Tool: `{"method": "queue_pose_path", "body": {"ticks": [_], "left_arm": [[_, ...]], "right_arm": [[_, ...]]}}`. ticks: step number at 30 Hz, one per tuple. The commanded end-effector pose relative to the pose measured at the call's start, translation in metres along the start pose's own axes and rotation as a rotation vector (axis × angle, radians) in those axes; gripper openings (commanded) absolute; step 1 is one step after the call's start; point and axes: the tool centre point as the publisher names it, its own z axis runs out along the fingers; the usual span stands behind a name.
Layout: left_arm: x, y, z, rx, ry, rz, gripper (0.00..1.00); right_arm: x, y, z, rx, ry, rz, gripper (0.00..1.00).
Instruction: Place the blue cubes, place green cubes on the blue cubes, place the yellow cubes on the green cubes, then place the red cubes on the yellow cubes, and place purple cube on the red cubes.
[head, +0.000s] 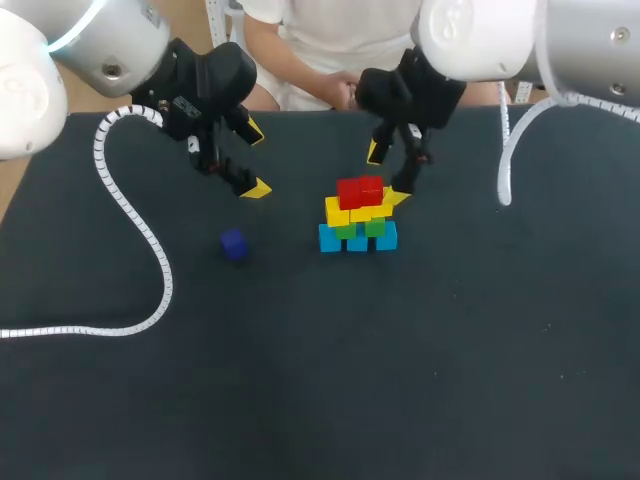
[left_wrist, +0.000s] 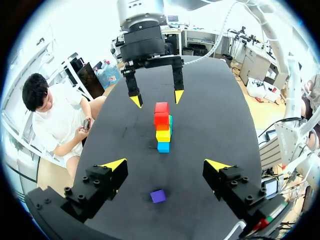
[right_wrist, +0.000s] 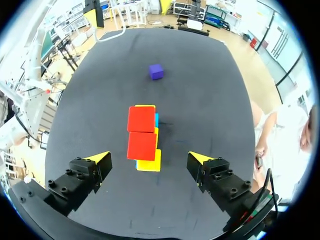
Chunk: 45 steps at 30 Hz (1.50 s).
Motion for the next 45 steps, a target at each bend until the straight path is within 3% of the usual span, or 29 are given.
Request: {"method": "queue_pose_path", "body": {"ticks": [1, 17, 26, 35, 45], "left_arm": [[0.001, 0.001, -0.001, 0.002, -0.002, 0.002, 1.0], [0.001, 0.001, -0.001, 0.002, -0.002, 0.002, 1.0], [0.001, 0.001, -0.001, 0.002, -0.002, 0.002, 1.0], [0.001, 0.001, -0.001, 0.002, -0.002, 0.002, 1.0], [0.001, 0.001, -0.001, 0.002, -0.002, 0.002, 1.0]], "right_arm": [[0.009, 0.011, -0.01, 0.04, -0.047, 0.026, 1.0], [0.025, 0.024, -0.039, 0.099, -0.177, 0.095, 1.0], [0.036, 0.03, -0.051, 0.112, -0.204, 0.109, 1.0], [0.048, 0.031, -0.056, 0.108, -0.379, 0.145, 1.0], [0.053, 0.037, -0.073, 0.13, -0.424, 0.149, 1.0]]}}
